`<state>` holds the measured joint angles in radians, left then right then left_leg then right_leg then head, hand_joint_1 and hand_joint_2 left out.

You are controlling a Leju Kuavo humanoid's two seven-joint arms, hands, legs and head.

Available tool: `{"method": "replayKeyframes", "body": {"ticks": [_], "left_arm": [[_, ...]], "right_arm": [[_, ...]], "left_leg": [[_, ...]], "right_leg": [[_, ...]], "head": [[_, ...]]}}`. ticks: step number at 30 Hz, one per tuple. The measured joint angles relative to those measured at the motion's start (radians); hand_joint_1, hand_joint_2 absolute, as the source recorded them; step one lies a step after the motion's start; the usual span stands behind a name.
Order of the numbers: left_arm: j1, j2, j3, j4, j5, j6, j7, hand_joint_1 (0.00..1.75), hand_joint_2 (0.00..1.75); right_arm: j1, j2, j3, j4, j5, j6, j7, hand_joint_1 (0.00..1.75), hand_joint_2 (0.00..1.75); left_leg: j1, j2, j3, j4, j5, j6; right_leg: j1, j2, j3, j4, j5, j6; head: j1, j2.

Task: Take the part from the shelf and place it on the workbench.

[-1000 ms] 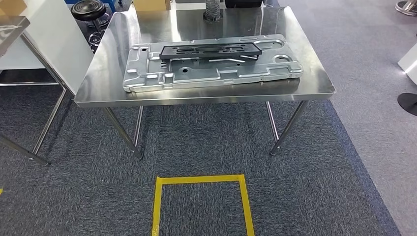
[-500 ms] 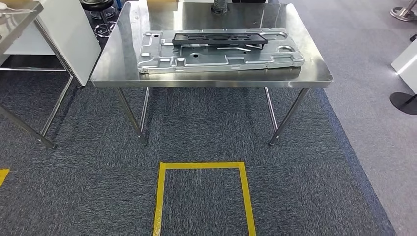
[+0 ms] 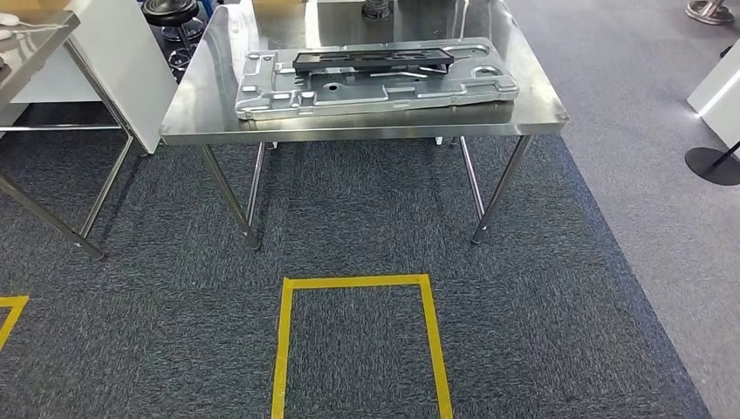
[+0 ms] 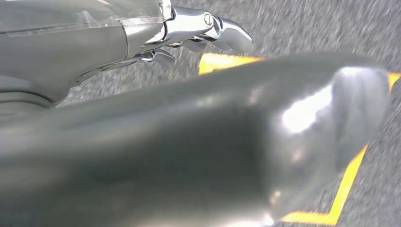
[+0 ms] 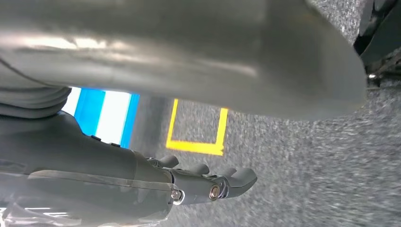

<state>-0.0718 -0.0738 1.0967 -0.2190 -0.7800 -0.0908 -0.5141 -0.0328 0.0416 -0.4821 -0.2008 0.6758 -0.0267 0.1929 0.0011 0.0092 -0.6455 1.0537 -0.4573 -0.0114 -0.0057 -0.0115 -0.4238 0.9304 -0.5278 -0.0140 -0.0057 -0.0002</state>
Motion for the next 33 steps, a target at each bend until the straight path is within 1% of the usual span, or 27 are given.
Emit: {"method": "replayKeyframes", "body": {"ticks": [1, 2, 3, 4, 5, 6, 7, 8, 10, 11, 12, 13, 14, 15, 16, 17, 18, 19, 23, 26, 27, 30, 31, 33], "left_arm": [[0.001, 0.0, 0.0, 0.0, 0.0, 0.0, 0.003, 0.0, 0.0], [0.002, -0.001, 0.0, 0.0, -0.001, 0.001, 0.008, 0.0, 0.0], [0.002, -0.001, 0.0, 0.0, 0.0, 0.004, 0.016, 0.0, 0.0], [0.003, -0.001, 0.001, 0.0, 0.0, 0.008, 0.022, 0.0, 0.0], [0.002, -0.001, 0.001, 0.0, 0.001, 0.011, 0.028, 0.0, 0.0], [0.001, -0.001, 0.002, 0.0, 0.002, 0.013, 0.031, 0.0, 0.0], [0.001, -0.001, 0.002, 0.0, 0.003, 0.014, 0.033, 0.0, 0.0], [0.0, -0.001, 0.003, 0.0, 0.003, 0.014, 0.036, 0.0, 0.0], [0.001, -0.001, 0.006, 0.0, 0.004, 0.014, 0.039, 0.0, 0.0], [0.001, -0.002, 0.007, 0.0, 0.004, 0.014, 0.04, 0.0, 0.0], [0.001, -0.002, 0.008, 0.0, 0.004, 0.014, 0.04, 0.0, 0.0], [0.001, -0.003, 0.008, 0.0, 0.004, 0.014, 0.041, 0.0, 0.0], [0.001, -0.003, 0.009, 0.0, 0.004, 0.013, 0.041, 0.0, 0.44], [0.001, -0.003, 0.01, 0.0, 0.004, 0.013, 0.041, 0.0, 0.87], [0.001, -0.002, 0.012, 0.0, 0.004, 0.012, 0.041, 0.0, 1.31], [0.0, -0.002, 0.014, 0.0, 0.004, 0.012, 0.041, 0.0, 1.75], [0.0, -0.002, 0.017, 0.0, 0.003, 0.013, 0.041, 0.0, 1.75], [0.0, -0.002, 0.019, 0.0, 0.002, 0.014, 0.042, 0.0, 1.75], [0.0, -0.002, 0.024, 0.0, -0.008, 0.026, 0.056, 0.0, 1.75], [0.0, -0.002, 0.025, 0.0, -0.012, 0.033, 0.077, 0.0, 1.75], [0.001, -0.001, 0.021, 0.0, -0.009, 0.034, 0.084, 0.0, 1.31], [0.008, 0.002, -0.016, -0.001, 0.022, 0.037, 0.104, 0.0, 0.0], [0.012, 0.003, -0.034, -0.001, 0.037, 0.039, 0.112, 0.0, 0.0], [0.018, 0.006, -0.062, -0.003, 0.062, 0.041, 0.125, 0.0, 0.0]], "right_arm": [[0.001, 0.0, -0.006, 0.0, -0.007, 0.002, 0.0, 0.0, 0.0], [0.002, 0.0, -0.016, 0.001, -0.017, 0.005, 0.001, 0.0, 0.0], [0.003, 0.0, -0.032, 0.001, -0.031, 0.007, 0.0, 0.0, 0.44], [0.004, 0.0, -0.047, 0.001, -0.041, 0.009, -0.001, 0.0, 0.87], [0.004, 0.0, -0.061, 0.002, -0.049, 0.009, -0.003, 0.0, 1.31], [0.004, 0.0, -0.07, 0.002, -0.053, 0.008, -0.005, 0.0, 1.75], [0.004, 0.0, -0.075, 0.002, -0.054, 0.007, -0.007, 0.0, 1.75], [0.003, 0.0, -0.08, 0.002, -0.055, 0.006, -0.009, 0.0, 1.75], [0.002, 0.0, -0.091, 0.002, -0.057, 0.005, -0.014, 0.0, 1.75], [0.002, -0.001, -0.096, 0.002, -0.058, 0.005, -0.016, 0.0, 1.75], [0.001, -0.001, -0.099, 0.002, -0.059, 0.005, -0.017, 0.0, 1.75], [0.001, -0.001, -0.103, 0.002, -0.061, 0.003, -0.017, 0.0, 1.75], [0.001, -0.001, -0.107, 0.002, -0.063, 0.001, -0.016, 0.0, 1.75], [0.001, -0.001, -0.111, 0.002, -0.066, -0.002, -0.014, 0.0, 1.75], [0.001, -0.001, -0.116, 0.002, -0.068, -0.004, -0.013, 0.0, 1.31], [0.001, -0.001, -0.12, 0.002, -0.07, -0.006, -0.012, 0.0, 0.87], [0.002, -0.001, -0.124, 0.002, -0.071, -0.007, -0.014, 0.0, 0.44], [0.002, -0.001, -0.127, 0.002, -0.072, -0.007, -0.017, 0.0, 0.0], [0.002, -0.001, -0.144, 0.002, -0.075, 0.002, -0.033, 0.0, 1.75], [0.002, -0.001, -0.154, 0.002, -0.08, 0.009, -0.047, 0.0, 1.75], [0.002, -0.001, -0.156, 0.002, -0.084, 0.009, -0.053, 0.0, 1.75], [0.007, -0.001, -0.147, -0.001, -0.111, 0.009, -0.066, 0.0, 0.44], [0.01, -0.001, -0.14, -0.003, -0.122, 0.009, -0.069, 0.0, 0.0], [0.014, -0.002, -0.127, -0.006, -0.14, 0.01, -0.074, 0.0, 0.0]], "left_leg": [[0.001, 0.0, -0.012, 0.037, -0.029, -0.003], [0.003, 0.0, -0.032, 0.105, -0.066, -0.007], [0.005, 0.0, -0.023, 0.139, -0.083, -0.01], [0.007, 0.0, 0.007, 0.131, -0.079, -0.012], [0.008, 0.0, 0.054, 0.085, -0.069, -0.011], [0.008, -0.001, 0.109, 0.008, -0.047, -0.006], [0.006, -0.001, 0.134, -0.037, -0.043, 0.0], [0.004, -0.002, 0.143, -0.055, -0.048, 0.007], [0.004, -0.001, 0.136, -0.06, -0.044, 0.019], [0.006, -0.001, 0.134, -0.063, -0.042, 0.026], [0.006, -0.001, 0.131, -0.065, -0.039, 0.029], [0.005, -0.001, 0.128, -0.064, -0.038, 0.032], [0.0, -0.002, 0.124, -0.058, -0.039, 0.033], [-0.005, -0.003, 0.119, -0.052, -0.042, 0.033], [-0.008, -0.003, 0.116, -0.047, -0.044, 0.034], [-0.01, -0.003, 0.114, -0.043, -0.045, 0.036], [-0.01, -0.003, 0.112, -0.041, -0.046, 0.037], [-0.011, -0.002, 0.112, -0.041, -0.046, 0.038], [-0.011, -0.002, 0.111, -0.04, -0.046, 0.039], [-0.011, -0.002, 0.11, -0.04, -0.045, 0.039], [-0.011, -0.002, 0.11, -0.04, -0.045, 0.039], [-0.01, -0.002, 0.11, -0.04, -0.045, 0.039], [-0.01, -0.002, 0.11, -0.04, -0.045, 0.039], [-0.01, -0.002, 0.11, -0.04, -0.045, 0.039]], "right_leg": [[0.001, -0.001, -0.005, 0.0, 0.004, -0.002], [0.002, -0.001, -0.015, 0.002, 0.011, -0.003], [0.002, -0.001, -0.031, 0.009, 0.019, -0.002], [0.003, -0.001, -0.046, 0.017, 0.025, -0.001], [0.003, 0.0, -0.062, 0.028, 0.029, 0.003], [0.003, 0.0, -0.072, 0.037, 0.03, 0.008], [0.004, 0.0, -0.076, 0.043, 0.03, 0.012], [0.005, 0.0, -0.08, 0.046, 0.031, 0.018], [0.007, 0.0, -0.083, 0.049, 0.033, 0.029], [0.006, 0.001, -0.088, 0.056, 0.028, 0.034], [0.007, 0.003, -0.097, 0.073, 0.013, 0.039], [0.006, 0.003, -0.104, 0.08, 0.006, 0.03], [0.005, 0.005, -0.111, 0.086, 0.009, 0.023], [0.004, 0.007, -0.115, 0.083, 0.015, 0.022], [0.002, 0.008, -0.114, 0.071, 0.032, 0.021], [0.001, 0.009, -0.116, 0.07, 0.04, 0.031], [0.0, 0.009, -0.116, 0.067, 0.04, 0.039], [0.0, 0.009, -0.117, 0.069, 0.041, 0.039], [0.0, 0.009, -0.117, 0.068, 0.044, 0.041], [0.0, 0.009, -0.117, 0.068, 0.045, 0.041], [0.0, 0.009, -0.117, 0.068, 0.045, 0.041], [0.0, 0.009, -0.118, 0.068, 0.045, 0.041], [0.001, 0.009, -0.118, 0.068, 0.045, 0.041], [0.001, 0.009, -0.118, 0.068, 0.045, 0.041]], "head": [[-0.001, 0.0], [-0.003, 0.0], [-0.004, 0.0], [-0.003, 0.0], [-0.004, 0.0], [-0.003, 0.0], [-0.003, 0.0], [-0.004, 0.0], [-0.005, 0.0], [-0.005, 0.0], [-0.002, 0.0], [0.0, 0.0], [0.002, 0.0], [0.004, 0.0], [0.005, 0.0], [0.005, 0.0], [0.005, 0.0], [0.006, 0.0], [0.007, 0.0], [0.007, 0.0], [0.007, 0.0], [0.007, 0.0], [0.007, 0.0], [0.007, 0.0]]}}
